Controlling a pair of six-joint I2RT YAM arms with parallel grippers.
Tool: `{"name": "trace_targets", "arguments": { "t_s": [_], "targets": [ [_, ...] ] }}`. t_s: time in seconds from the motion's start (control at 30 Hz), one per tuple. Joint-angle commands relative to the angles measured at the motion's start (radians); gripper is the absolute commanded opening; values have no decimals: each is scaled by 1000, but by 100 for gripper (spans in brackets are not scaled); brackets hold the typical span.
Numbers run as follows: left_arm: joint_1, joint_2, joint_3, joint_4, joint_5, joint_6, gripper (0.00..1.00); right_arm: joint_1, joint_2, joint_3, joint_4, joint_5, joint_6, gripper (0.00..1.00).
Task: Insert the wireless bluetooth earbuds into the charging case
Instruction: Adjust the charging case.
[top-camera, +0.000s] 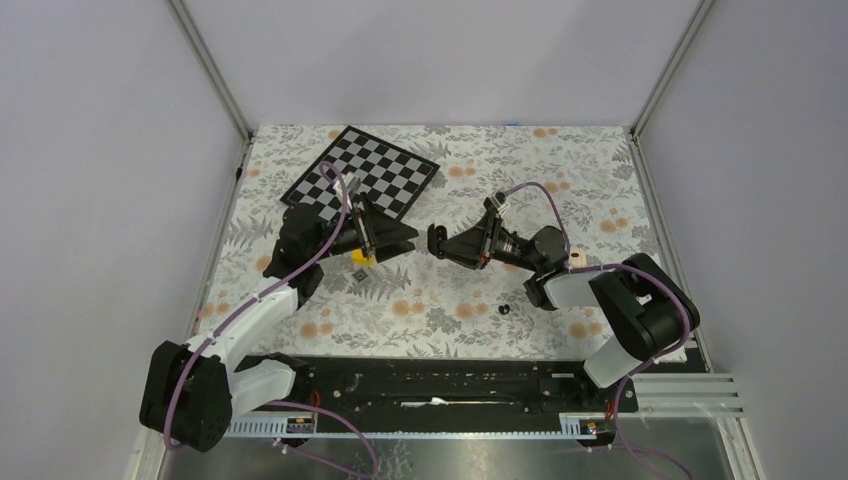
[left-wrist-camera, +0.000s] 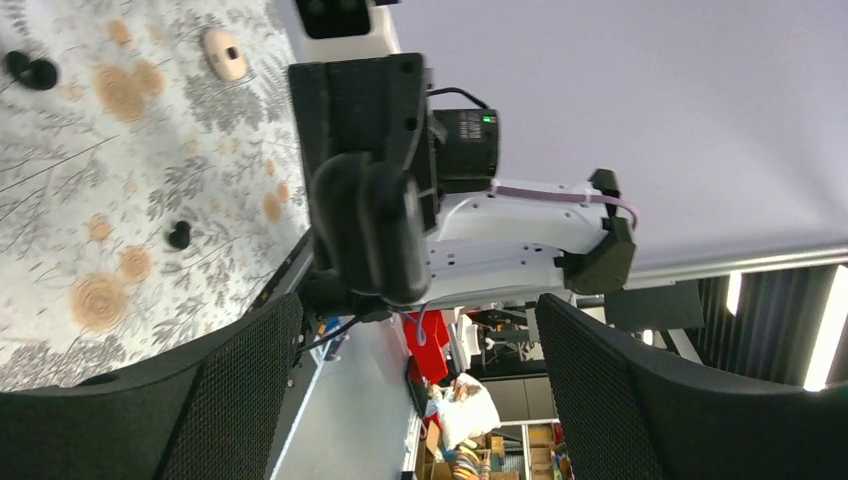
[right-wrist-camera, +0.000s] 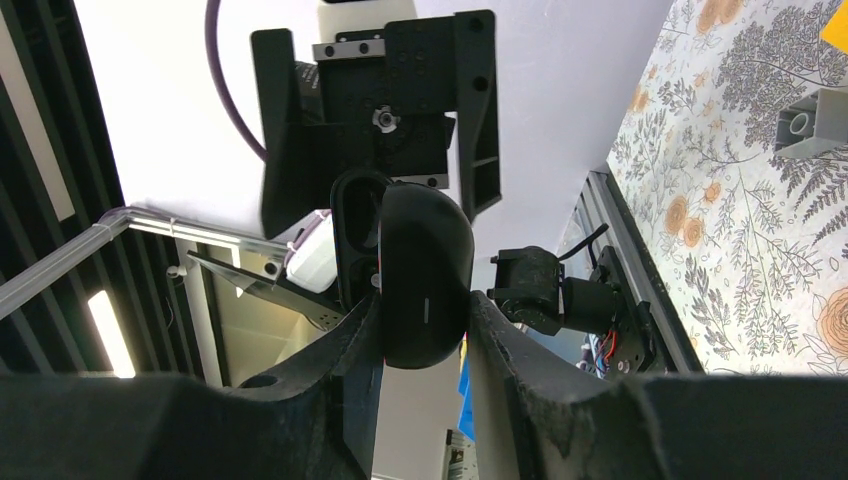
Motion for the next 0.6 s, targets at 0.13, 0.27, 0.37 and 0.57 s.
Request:
{"name": "trace_targets", "arguments": {
  "t_s": [0.13,0.27,0.37,0.57],
  "targets": [
    [-32,15,19,216,39,-82,88,-3,-37,17,190,-21,6,0],
    [-64,47,2,296,22,-105,81,-3,-42,19,189,-37,15,0],
    [-98,73,-9,343,8,-131,81,-4,-49,17,189,-38,15,0],
    [-130,120,-3,405,6,-167,78,-3,-59,10,190,-33,10,0]
  ]
}}
